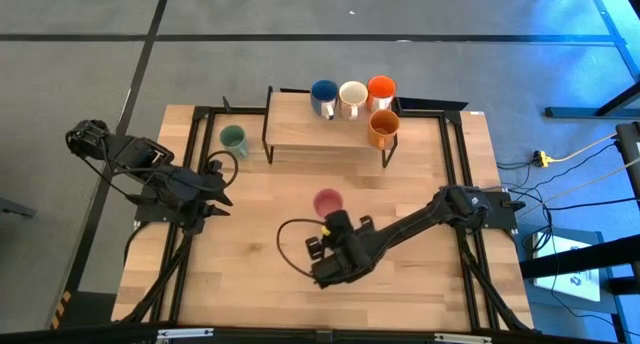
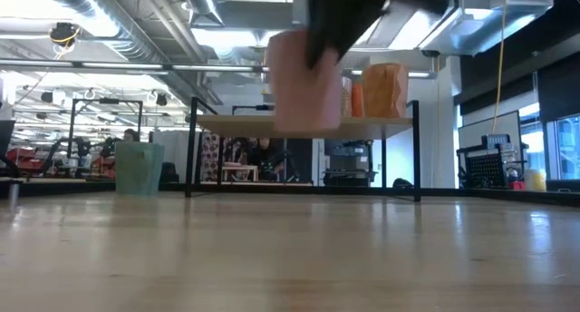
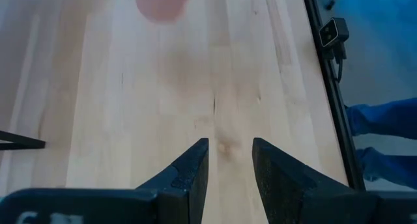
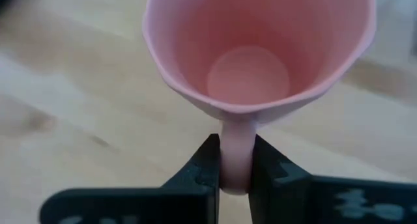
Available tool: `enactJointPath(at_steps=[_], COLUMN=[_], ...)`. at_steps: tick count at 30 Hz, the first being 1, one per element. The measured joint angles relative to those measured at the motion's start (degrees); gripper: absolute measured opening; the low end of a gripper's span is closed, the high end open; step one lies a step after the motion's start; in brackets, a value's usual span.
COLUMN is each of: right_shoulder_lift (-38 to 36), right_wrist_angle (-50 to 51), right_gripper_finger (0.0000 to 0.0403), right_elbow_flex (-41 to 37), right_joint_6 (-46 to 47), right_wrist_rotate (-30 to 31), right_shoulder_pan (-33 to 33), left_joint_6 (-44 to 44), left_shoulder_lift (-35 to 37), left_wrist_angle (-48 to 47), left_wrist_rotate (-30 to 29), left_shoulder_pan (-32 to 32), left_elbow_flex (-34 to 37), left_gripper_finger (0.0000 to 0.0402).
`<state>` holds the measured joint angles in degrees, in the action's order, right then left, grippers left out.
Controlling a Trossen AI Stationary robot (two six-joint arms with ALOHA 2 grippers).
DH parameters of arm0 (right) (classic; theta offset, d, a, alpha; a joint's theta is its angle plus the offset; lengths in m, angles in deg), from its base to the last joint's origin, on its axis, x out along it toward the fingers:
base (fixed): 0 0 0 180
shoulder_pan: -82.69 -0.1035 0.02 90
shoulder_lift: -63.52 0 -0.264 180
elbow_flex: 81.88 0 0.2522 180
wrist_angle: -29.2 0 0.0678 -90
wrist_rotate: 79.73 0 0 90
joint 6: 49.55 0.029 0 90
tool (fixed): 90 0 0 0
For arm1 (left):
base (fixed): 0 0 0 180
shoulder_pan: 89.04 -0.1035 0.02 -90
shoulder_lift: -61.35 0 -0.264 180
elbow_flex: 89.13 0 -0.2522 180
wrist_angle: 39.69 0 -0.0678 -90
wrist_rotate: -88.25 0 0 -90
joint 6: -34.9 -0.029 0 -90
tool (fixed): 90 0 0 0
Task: Place coffee mugs
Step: Put the pink mug on the shelf
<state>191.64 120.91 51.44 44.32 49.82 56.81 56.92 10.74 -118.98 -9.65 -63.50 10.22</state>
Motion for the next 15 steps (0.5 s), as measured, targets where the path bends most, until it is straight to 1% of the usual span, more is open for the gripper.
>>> enactJointPath(at_steps=[2, 5, 15], right_shoulder_lift=[-1.7, -4.1, -13.7], right_wrist_angle=[3.6, 6.3, 7.4], right_gripper_finger=[0.0025, 0.0025, 0.0025], right_elbow_flex=[0.0, 0.0, -0.6], right_joint_6=[0.0, -1.0, -10.9], right_wrist_rotate=[-0.5, -0.5, 0.7], right_shoulder_pan=[0.4, 1.7, 9.0], left_joint_6=[0.0, 0.0, 0.1], left_shoulder_lift=[0.0, 0.0, 0.0], left_wrist_angle=[0.0, 0.0, 0.0], left_wrist_rotate=[0.0, 0.0, -0.3], left_shoulder_pan=[0.0, 0.0, 0.0], left_elbow_flex=[0.0, 0.0, 0.0], left_gripper_finger=[0.0114, 0.0114, 0.0114])
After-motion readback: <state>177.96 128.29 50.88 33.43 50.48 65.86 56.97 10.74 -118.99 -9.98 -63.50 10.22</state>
